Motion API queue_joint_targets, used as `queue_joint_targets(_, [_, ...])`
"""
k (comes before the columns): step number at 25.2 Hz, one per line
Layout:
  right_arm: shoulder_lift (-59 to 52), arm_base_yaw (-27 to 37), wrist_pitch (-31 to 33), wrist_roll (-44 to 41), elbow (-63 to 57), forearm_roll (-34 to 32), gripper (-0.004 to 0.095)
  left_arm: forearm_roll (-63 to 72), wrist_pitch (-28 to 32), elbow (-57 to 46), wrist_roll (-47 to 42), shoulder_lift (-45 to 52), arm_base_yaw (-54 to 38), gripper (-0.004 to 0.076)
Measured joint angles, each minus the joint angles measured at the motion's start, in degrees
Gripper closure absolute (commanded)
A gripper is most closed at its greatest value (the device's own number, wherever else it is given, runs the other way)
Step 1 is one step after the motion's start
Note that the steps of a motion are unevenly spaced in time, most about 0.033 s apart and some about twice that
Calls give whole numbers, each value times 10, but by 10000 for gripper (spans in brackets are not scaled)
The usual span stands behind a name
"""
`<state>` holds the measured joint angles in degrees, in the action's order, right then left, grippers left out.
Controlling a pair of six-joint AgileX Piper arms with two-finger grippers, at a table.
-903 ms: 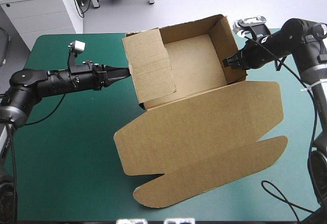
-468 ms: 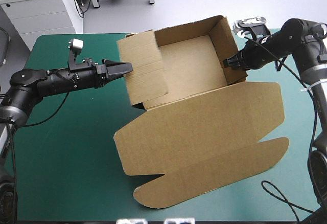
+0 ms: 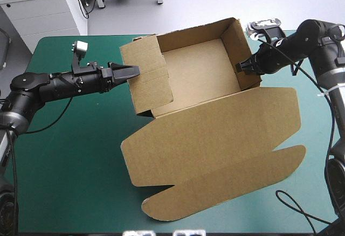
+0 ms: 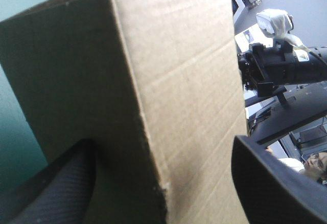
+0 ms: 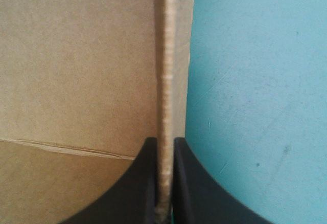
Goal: Fold the box
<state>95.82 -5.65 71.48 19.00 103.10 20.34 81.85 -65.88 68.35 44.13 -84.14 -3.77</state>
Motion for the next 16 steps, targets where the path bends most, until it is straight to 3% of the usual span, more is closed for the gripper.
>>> queue_joint_targets(9, [0,0,2,-2,0,0,925,-85,22,19,-82,10,23,193])
queue_joint_targets(13, [0,0,2,-2,0,-1,925,-218,90,57,-202,26,93,193])
queue_joint_targets(16, [0,0,2,-3,0,-1,919,-292,177,80,-300,27,168,193])
